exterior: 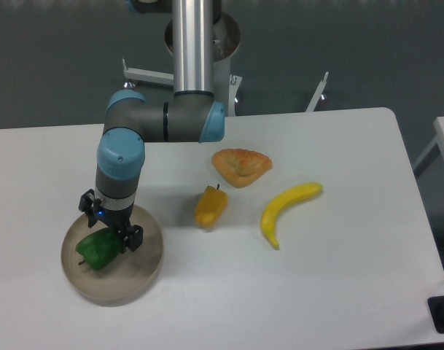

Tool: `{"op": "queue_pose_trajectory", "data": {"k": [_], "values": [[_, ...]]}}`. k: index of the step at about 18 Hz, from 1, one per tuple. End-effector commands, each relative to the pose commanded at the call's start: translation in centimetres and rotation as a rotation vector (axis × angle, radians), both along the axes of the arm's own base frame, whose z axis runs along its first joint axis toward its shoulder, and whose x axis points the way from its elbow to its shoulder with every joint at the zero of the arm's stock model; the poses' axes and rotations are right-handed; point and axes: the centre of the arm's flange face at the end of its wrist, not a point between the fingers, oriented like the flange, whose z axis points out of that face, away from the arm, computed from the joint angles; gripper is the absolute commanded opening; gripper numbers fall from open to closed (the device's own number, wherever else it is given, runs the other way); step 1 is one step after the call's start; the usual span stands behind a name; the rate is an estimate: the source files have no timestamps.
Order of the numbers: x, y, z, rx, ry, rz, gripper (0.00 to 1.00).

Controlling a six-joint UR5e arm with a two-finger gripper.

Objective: Pick up the green pepper from the plate
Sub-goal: 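Lower the gripper around the green pepper and close on it, then lift the green pepper up off the plate toward the yellow pepper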

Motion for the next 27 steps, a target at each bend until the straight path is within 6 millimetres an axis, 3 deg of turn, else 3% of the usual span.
{"op": "queue_pose_trajectory", "data": {"k": [6, 7, 9, 10, 12, 17, 20, 21, 27], "values": [[0.4, 0.5, -0.4, -0.002, 0.0, -0.004, 1.0], [0.4, 0.5, -0.3, -0.002, 0.002, -0.003, 0.95], [0.5, 0.5, -0.3, -0.001, 0.0, -0.005, 0.55], [0.4, 0.6, -0.2, 0.001, 0.0, -0.005, 0.45], [0.5, 0.5, -0.4, -0.001, 0.0, -0.009, 0.39], [0.3, 0.8, 0.3, 0.009, 0.003, -0.009, 0.34], [-0.4, 0.9, 2.0, 0.037, 0.014, -0.007, 0.34], [-2.1, 0.7, 4.2, 0.066, 0.032, -0.009, 0.34], [-12.9, -2.6, 9.1, 0.114, 0.093, 0.013, 0.34]]}}
